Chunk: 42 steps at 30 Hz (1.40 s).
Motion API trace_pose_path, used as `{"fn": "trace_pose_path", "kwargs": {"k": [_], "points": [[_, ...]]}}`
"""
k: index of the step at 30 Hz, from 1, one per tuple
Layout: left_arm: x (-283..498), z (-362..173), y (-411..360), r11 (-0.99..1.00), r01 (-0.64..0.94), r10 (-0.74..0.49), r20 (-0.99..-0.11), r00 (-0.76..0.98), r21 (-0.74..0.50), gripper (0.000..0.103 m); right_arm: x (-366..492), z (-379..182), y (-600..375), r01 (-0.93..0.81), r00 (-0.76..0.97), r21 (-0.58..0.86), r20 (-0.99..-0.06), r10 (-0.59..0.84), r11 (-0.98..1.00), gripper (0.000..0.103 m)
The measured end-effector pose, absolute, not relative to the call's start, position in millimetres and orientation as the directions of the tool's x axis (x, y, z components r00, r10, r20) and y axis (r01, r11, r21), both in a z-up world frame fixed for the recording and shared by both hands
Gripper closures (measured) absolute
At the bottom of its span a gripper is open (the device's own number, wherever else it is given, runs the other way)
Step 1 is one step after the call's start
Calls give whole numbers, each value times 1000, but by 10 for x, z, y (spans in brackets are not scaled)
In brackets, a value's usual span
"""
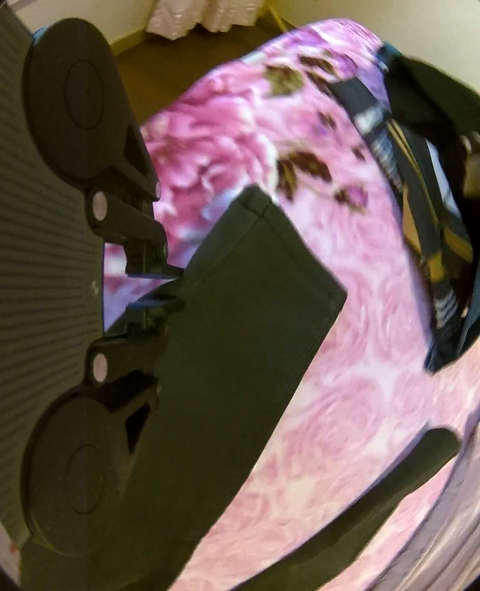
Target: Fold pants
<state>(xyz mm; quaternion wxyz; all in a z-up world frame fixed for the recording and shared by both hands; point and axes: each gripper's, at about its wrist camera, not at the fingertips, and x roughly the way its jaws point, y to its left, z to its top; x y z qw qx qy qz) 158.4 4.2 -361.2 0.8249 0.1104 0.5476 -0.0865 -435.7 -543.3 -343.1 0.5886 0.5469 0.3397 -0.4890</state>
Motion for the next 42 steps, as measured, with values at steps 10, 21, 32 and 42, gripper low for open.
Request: {"fn": "trace_pose_path", "kwargs": {"k": [10,21,32,42], "points": [[2240,-3213,15,976,212,-148,-888,436,-59,89,-4210,-2907,-5647,944,212,284,-912,-351,-169,64],[3336,-3867,-1868,875,303,-455,-857,244,-378,80,-3305,-2877,-5333,938,222,296,-912,-344,-179,64],[3268,-3864,-3418,769,598,-483,-817,315,-225,95,-3037,-2883,-5070,946,136,216,-942,-307,-243,64],[3266,-3747,-2948,727,620,-524,-821,225,-295,70,-2626,-2810,-5174,960,150,215,-936,-317,-181,64]]}}
